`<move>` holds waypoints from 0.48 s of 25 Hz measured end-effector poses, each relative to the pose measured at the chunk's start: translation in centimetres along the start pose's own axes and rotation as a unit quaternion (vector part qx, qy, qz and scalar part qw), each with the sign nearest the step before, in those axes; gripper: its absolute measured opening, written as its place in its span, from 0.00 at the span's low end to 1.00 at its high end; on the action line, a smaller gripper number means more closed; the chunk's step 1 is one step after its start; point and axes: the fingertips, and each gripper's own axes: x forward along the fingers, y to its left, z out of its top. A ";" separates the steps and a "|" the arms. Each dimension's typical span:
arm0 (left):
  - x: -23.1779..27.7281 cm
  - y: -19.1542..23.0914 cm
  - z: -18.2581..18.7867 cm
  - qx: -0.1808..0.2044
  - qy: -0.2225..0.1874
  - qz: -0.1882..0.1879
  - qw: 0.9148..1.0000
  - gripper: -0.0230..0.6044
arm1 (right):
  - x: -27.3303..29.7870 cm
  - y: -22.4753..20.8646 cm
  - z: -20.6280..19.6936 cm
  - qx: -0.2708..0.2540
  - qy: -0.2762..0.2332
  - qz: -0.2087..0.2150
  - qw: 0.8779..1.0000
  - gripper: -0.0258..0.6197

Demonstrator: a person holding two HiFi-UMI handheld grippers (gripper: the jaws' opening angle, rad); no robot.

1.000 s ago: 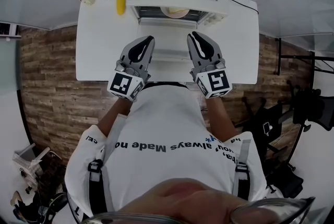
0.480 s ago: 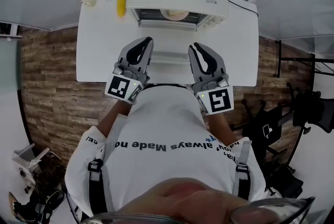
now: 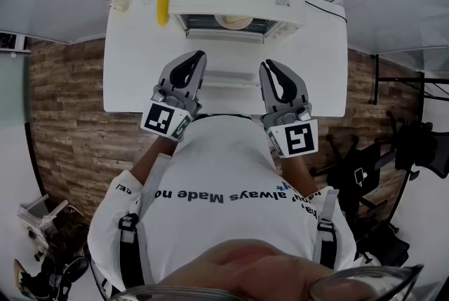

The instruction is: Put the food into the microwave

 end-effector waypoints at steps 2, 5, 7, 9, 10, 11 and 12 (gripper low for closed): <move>0.1 -0.1 0.1 0.000 -0.002 -0.002 1.000 0.06 | 0.0 0.0 0.1 -0.001 0.000 -0.001 1.000 0.09; 0.1 -0.2 0.1 0.000 -0.001 -0.003 1.000 0.06 | 0.1 0.0 0.2 -0.002 -0.001 -0.001 1.000 0.09; 0.2 -0.1 0.0 -0.001 0.000 -0.004 1.000 0.06 | 0.3 0.1 0.1 -0.002 0.000 0.000 1.000 0.09; 0.2 -0.1 -0.1 -0.001 0.000 -0.005 1.000 0.06 | 0.4 0.1 0.0 -0.001 0.000 0.002 1.000 0.09; 0.2 -0.1 -0.1 -0.001 0.000 -0.006 1.000 0.06 | 0.4 0.2 0.0 -0.001 0.001 0.002 1.000 0.09; 0.2 -0.2 -0.1 -0.002 0.000 -0.006 1.000 0.06 | 0.4 0.2 0.0 -0.001 0.000 0.002 1.000 0.09; 0.2 -0.2 0.0 -0.002 0.000 -0.005 1.000 0.06 | 0.4 0.2 0.1 0.000 0.000 0.003 1.000 0.09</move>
